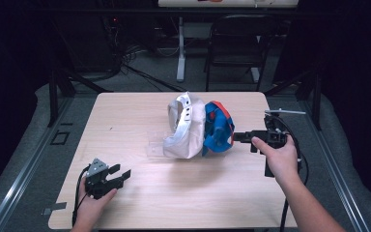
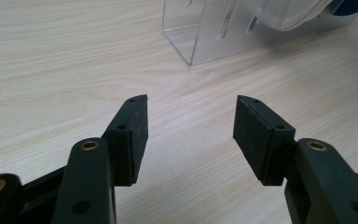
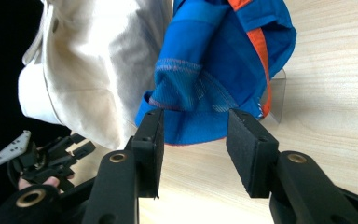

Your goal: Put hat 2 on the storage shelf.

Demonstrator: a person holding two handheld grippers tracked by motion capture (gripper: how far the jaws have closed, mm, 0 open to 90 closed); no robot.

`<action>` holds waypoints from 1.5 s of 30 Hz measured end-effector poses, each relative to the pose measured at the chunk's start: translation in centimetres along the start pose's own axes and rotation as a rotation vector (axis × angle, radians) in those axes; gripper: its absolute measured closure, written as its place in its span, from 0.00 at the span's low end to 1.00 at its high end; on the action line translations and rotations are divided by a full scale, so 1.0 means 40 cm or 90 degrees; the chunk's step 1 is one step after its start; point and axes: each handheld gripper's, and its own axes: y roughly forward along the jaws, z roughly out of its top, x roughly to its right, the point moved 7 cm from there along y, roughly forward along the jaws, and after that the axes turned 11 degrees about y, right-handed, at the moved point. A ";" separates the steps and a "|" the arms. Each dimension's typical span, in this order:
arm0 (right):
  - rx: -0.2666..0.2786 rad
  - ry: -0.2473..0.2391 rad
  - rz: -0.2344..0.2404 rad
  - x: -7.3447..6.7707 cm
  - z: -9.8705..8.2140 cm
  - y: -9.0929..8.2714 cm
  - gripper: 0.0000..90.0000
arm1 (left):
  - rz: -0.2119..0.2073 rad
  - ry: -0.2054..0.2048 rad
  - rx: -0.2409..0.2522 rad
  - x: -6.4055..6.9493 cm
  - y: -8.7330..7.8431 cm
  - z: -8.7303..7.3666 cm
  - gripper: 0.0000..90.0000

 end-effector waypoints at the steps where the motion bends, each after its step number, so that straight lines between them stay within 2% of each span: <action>1: 0.005 -0.005 0.002 0.002 -0.005 0.002 0.63 | -0.001 0.000 0.001 0.000 0.000 0.000 0.51; 5: 0.012 -0.019 0.002 0.015 -0.031 0.010 0.63 | -0.003 0.004 -0.007 0.000 -0.002 -0.003 0.51; 9: 0.009 -0.019 0.012 0.031 -0.065 0.024 0.63 | 0.000 -0.001 0.003 -0.003 -0.001 -0.001 0.51; 15: 0.011 -0.033 0.007 0.059 -0.109 0.040 0.63 | -0.004 0.002 -0.008 0.000 0.000 -0.004 0.50; 26: 0.035 -0.042 0.013 0.121 -0.185 0.082 0.63 | 0.002 -0.006 -0.002 -0.006 0.001 -0.005 0.50; 35: 0.067 -0.064 0.020 0.153 -0.218 0.090 0.63 | 0.001 -0.008 -0.004 -0.004 0.003 -0.008 0.51; 40: 0.087 -0.053 0.026 0.175 -0.227 0.093 0.63 | -0.001 -0.005 -0.009 0.000 0.005 -0.008 0.50; 45: 0.094 -0.052 0.015 0.195 -0.236 0.102 0.63 | -0.007 0.003 -0.006 0.009 0.008 -0.006 0.50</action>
